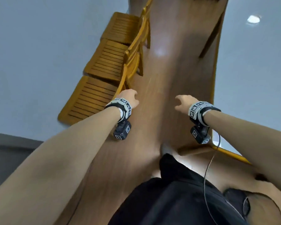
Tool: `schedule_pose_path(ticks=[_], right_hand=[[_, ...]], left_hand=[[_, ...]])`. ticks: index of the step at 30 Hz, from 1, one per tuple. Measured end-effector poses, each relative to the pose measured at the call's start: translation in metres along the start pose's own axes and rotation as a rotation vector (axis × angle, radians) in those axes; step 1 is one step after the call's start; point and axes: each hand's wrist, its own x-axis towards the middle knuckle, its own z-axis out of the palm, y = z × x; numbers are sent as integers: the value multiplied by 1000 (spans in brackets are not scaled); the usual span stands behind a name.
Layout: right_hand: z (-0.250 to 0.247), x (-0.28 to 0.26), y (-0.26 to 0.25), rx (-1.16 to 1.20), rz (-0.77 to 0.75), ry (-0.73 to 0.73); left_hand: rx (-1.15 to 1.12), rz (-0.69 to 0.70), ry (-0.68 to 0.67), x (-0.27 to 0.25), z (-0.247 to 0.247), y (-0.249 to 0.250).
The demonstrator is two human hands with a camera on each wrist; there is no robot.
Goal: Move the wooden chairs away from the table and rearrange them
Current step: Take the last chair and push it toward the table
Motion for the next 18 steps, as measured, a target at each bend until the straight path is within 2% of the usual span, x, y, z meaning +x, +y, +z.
schedule_pose_path(ticks=[7,14,18], right_hand=[[23,-139,135,185,328,72],[69,-291,253,343,578,142],[108,-387,322,415,696,164]], left_hand=[[103,343,-63,-41,25,150],[253,619,-173,-111,83,306],[320,741,-205,-170,135,391]])
